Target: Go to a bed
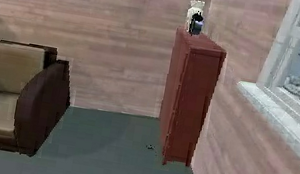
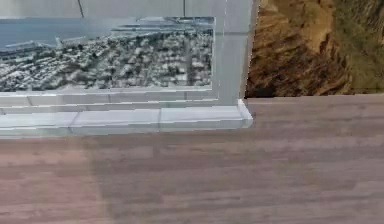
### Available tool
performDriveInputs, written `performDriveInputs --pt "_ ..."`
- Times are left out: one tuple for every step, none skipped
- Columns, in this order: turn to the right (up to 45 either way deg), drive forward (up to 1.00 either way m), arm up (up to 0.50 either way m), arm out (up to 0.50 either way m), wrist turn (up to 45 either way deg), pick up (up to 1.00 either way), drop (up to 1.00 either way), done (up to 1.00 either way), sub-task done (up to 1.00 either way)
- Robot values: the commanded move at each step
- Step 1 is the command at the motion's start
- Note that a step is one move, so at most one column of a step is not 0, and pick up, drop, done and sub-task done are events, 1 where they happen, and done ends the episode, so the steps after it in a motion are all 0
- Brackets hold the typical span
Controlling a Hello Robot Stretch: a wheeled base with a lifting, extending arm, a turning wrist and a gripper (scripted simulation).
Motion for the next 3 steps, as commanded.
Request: performDriveInputs --pt "-27.0 0.0 0.0 0.0 0.0 0.0 0.0 0.0 0.0" --pt "0.0 0.35 0.0 0.0 0.0 0.0 0.0 0.0 0.0" --pt "-33.0 0.0 0.0 0.0 0.0 0.0 0.0 0.0 0.0"
